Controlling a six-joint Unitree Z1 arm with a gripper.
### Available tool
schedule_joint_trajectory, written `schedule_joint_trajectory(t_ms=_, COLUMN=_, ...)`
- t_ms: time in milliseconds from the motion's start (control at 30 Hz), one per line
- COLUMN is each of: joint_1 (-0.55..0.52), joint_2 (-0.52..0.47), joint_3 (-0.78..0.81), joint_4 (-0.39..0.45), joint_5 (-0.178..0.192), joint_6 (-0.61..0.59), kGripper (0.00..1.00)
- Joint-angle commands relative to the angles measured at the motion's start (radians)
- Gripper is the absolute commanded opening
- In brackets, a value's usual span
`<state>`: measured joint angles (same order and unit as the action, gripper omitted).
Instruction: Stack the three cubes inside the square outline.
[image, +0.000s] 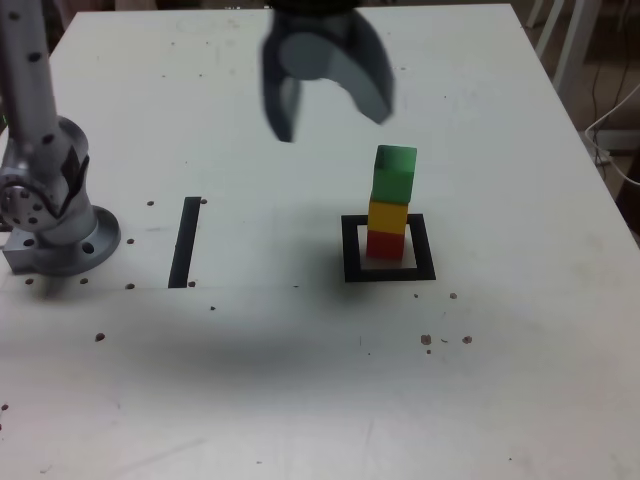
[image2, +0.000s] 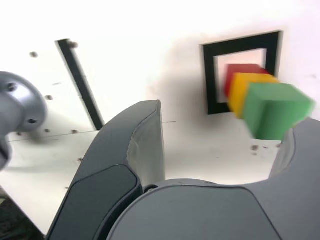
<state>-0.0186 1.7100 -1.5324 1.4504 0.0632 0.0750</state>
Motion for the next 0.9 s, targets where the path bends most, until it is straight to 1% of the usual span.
schedule_joint_trajectory(t_ms=0, joint_1=0.006, joint_2=-0.042, joint_3=0.035, joint_4=0.001, joint_5=0.005, joint_6=-0.009, kGripper=1.0)
schedule_joint_trajectory(t_ms=133, joint_1=0.012, joint_2=-0.107, joint_3=0.125, joint_4=-0.009, joint_5=0.006, joint_6=-0.023, kGripper=1.0)
schedule_joint_trajectory(t_ms=267, joint_1=0.012, joint_2=-0.15, joint_3=0.231, joint_4=-0.048, joint_5=-0.004, joint_6=-0.035, kGripper=1.0)
schedule_joint_trajectory(t_ms=633, joint_1=0.017, joint_2=-0.233, joint_3=0.554, joint_4=-0.224, joint_5=-0.039, joint_6=-0.046, kGripper=0.99)
schedule_joint_trajectory(t_ms=867, joint_1=0.017, joint_2=-0.245, joint_3=0.687, joint_4=-0.326, joint_5=-0.071, joint_6=-0.046, kGripper=0.99)
